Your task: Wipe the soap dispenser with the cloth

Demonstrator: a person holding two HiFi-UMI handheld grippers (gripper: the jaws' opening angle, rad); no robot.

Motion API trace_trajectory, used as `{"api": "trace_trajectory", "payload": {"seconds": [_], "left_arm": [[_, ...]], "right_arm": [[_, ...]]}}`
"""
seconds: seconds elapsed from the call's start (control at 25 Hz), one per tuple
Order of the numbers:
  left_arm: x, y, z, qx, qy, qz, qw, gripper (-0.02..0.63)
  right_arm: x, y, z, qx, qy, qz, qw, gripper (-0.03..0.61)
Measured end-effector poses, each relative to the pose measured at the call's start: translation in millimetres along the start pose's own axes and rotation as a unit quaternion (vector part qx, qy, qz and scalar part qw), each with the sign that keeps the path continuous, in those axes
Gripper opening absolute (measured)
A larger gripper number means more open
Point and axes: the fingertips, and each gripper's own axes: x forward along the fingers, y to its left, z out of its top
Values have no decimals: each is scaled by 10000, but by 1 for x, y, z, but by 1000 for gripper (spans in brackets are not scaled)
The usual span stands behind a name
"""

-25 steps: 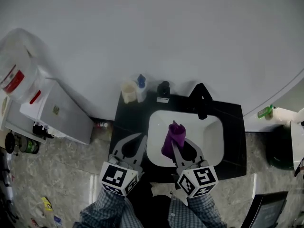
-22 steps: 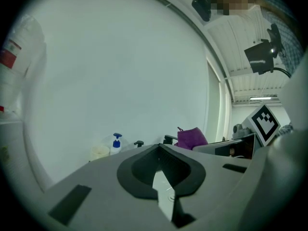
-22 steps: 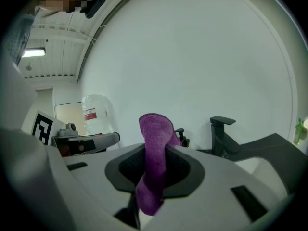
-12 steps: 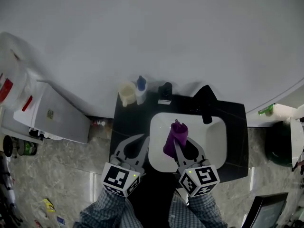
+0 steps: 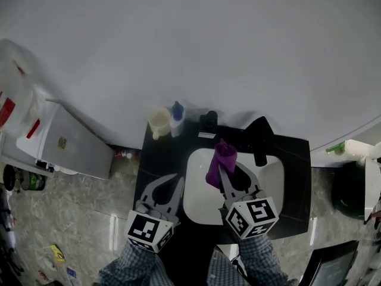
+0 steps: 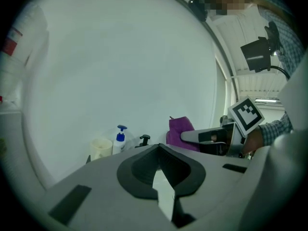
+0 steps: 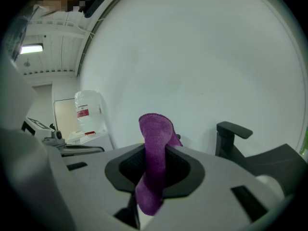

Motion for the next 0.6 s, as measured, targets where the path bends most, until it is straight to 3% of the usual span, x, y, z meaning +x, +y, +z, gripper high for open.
{"api": "trace_trajectory", "payload": {"seconds": [0.4,0.6], "left_arm": [[1,2,-8,-109,115,281,9995,11],[5,10,-12,-197,127,455,9987,11]], "right_arm": [[55,-32,21,-269,70,215,9994,87],[91,-49,25,-129,90,192,9997,87]]}}
